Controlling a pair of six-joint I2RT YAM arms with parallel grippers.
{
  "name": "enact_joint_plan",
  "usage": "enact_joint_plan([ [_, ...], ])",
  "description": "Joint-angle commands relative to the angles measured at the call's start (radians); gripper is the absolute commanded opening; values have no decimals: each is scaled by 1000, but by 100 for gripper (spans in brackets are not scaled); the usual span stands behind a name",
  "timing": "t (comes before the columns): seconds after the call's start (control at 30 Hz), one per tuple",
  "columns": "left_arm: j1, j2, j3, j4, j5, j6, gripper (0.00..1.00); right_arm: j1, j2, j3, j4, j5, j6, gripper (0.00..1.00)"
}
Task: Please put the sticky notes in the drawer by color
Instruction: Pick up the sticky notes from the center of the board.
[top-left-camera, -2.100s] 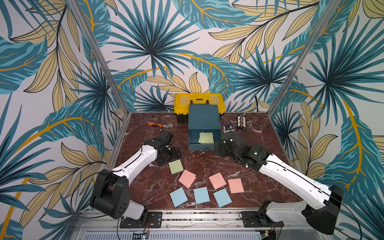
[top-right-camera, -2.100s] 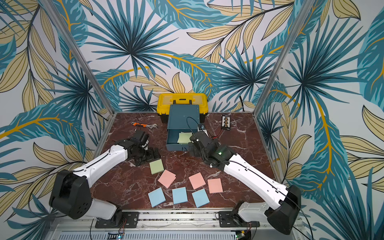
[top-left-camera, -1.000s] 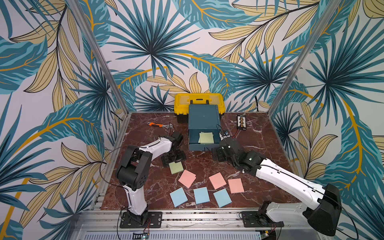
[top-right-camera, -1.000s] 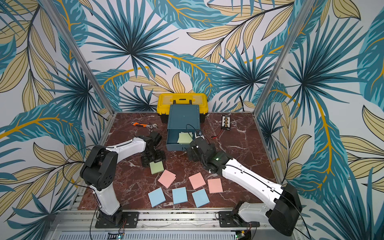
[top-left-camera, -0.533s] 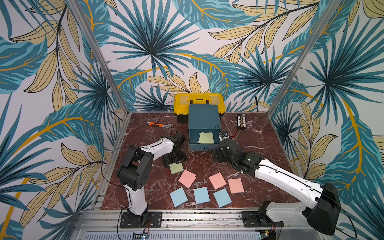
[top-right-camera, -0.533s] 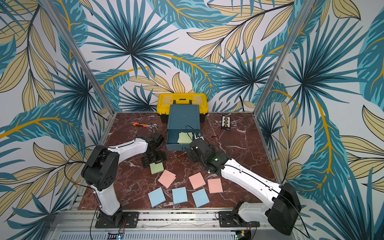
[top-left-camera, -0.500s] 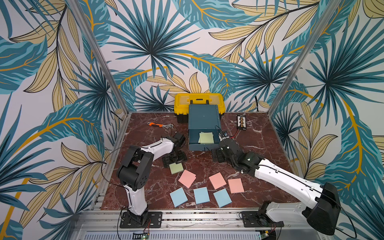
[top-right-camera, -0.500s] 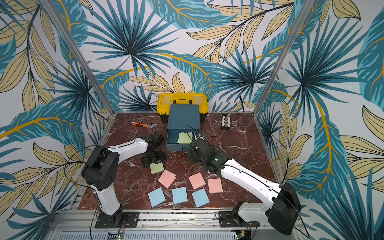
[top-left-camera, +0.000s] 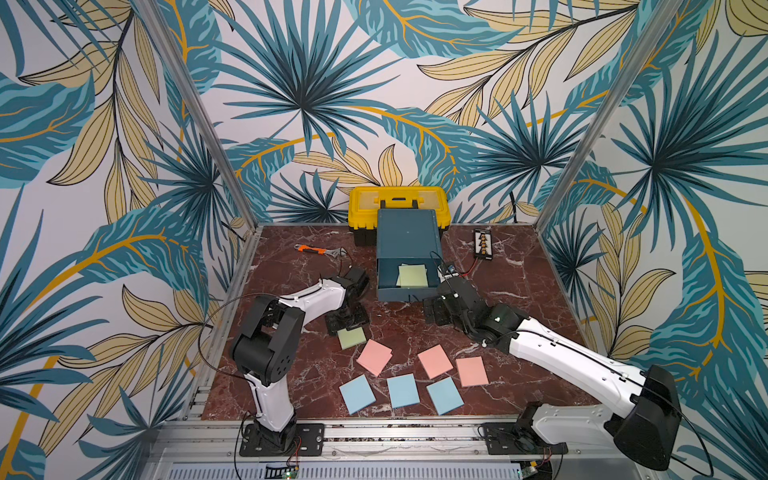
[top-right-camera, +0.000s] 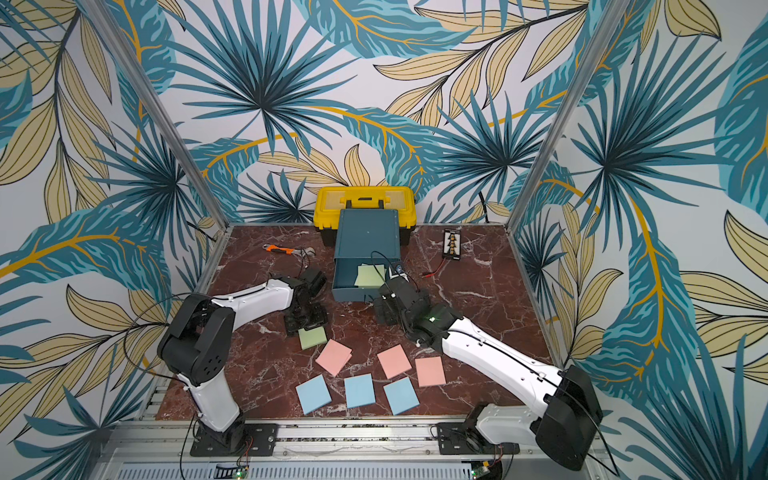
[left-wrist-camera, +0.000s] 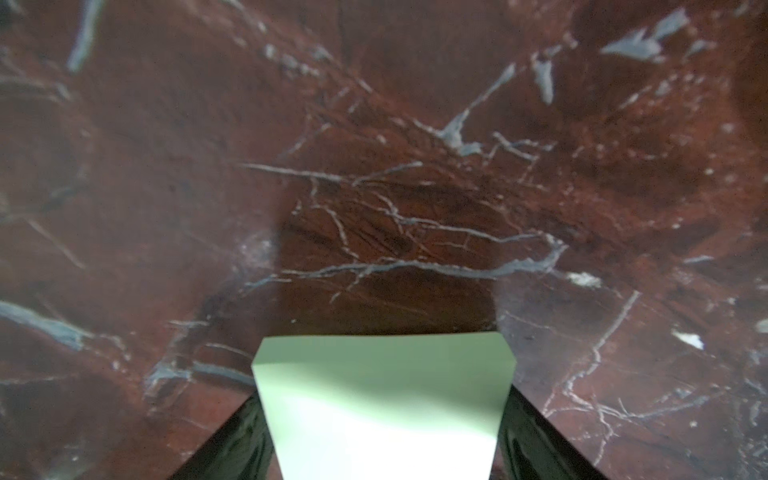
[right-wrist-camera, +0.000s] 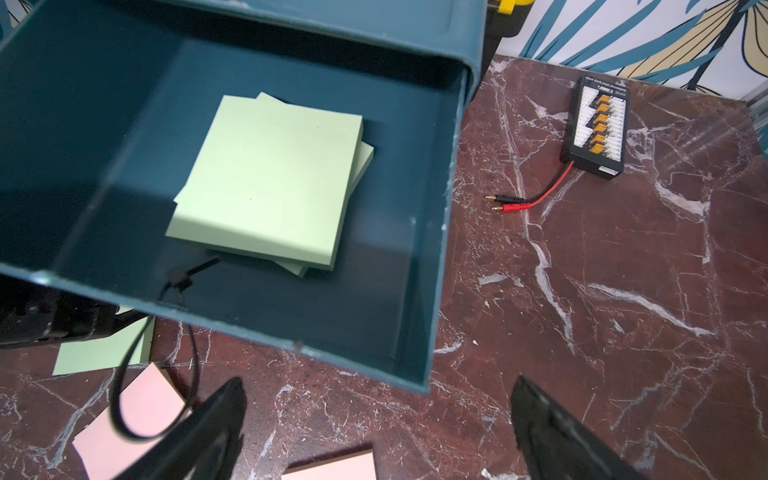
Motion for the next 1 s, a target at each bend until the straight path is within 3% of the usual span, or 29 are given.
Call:
enact_joint_plan([
  [0.0, -4, 8, -56, 3, 31, -1, 80, 3, -3, -11, -7, 9, 11, 99],
  [0.27, -4, -51, -79, 1, 36, -1, 79, 3, -15, -7, -25, 13, 25, 99],
  [0.53, -4, -206, -52, -92, 27, 3, 79, 3, -51, 33, -81, 30, 46, 99],
  [0.97, -1, -439, 173, -274, -10, 65, 79, 3, -116, 109, -121, 102, 75, 99],
])
